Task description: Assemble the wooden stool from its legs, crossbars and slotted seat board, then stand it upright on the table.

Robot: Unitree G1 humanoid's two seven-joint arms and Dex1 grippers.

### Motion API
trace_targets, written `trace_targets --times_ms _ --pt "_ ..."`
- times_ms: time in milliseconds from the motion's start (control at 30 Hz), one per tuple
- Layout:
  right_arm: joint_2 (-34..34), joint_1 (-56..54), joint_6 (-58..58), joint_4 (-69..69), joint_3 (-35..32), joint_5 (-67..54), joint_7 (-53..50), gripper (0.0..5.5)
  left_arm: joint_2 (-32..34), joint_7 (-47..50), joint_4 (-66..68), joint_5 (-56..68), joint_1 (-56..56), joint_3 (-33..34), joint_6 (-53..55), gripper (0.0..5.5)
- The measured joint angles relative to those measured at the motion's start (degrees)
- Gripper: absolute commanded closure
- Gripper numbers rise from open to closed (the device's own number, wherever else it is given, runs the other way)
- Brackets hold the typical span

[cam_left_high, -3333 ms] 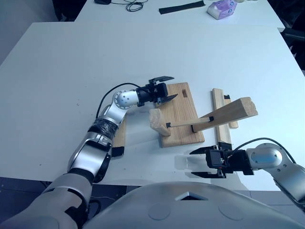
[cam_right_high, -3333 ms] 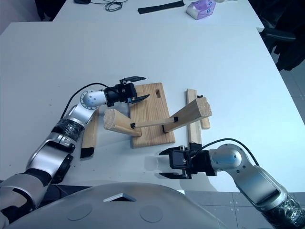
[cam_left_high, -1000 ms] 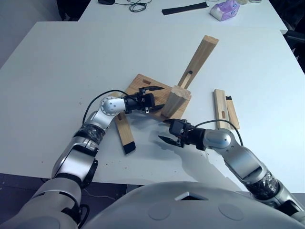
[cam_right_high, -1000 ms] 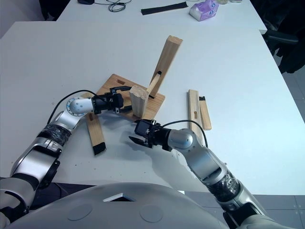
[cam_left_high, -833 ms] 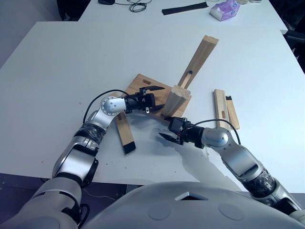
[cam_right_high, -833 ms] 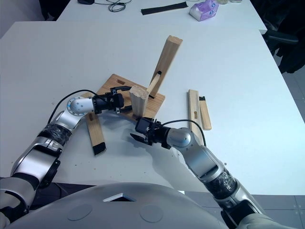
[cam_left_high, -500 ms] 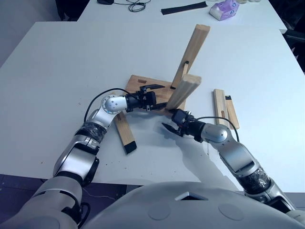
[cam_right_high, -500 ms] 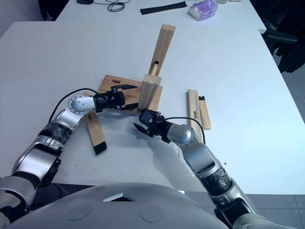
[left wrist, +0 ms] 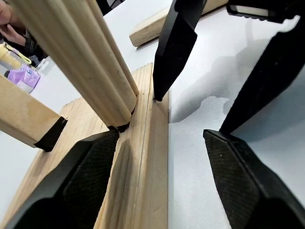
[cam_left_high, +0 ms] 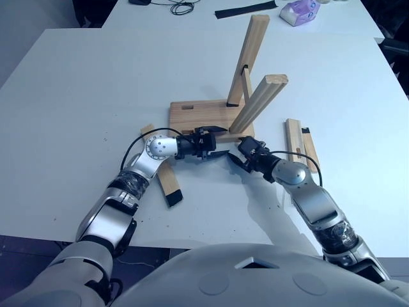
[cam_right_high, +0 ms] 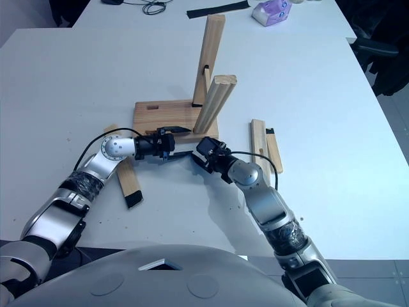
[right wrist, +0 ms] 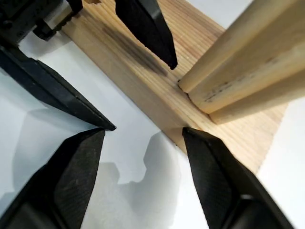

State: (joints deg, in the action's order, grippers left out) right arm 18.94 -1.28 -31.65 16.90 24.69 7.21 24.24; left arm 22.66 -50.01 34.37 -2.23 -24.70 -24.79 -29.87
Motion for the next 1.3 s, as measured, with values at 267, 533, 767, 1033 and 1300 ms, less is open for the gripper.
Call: trace_targets --times_ms 267,533,767,1033,1300 --pt "-0.1 1.0 0.5 4.1 -0.6 1.7 -1.7 2.50 4.3 -6.3 5.6 3.9 -8.0 7.9 6.0 2.18" --pt "0.3 3.5 0.0 7.5 2.9 2.2 0.2 2.50 2.9 14.4 30.4 -8.0 -25.3 8.7 2.4 2.18" --pt "0.6 3.7 -0.3 10.3 6.8 2.2 2.6 2.50 1.8 36.8 40.7 -24.0 -29.4 0.9 3.4 2.18" --pt "1.7 3.7 -1.0 12.8 7.1 2.2 4.3 2.50 4.5 34.2 42.3 -28.1 -28.2 -1.5 0.1 2.18" --pt "3.1 4.9 -1.4 13.4 4.4 2.1 4.0 2.50 7.0 18.7 40.1 -22.8 -24.1 0.8 -10.3 2.18"
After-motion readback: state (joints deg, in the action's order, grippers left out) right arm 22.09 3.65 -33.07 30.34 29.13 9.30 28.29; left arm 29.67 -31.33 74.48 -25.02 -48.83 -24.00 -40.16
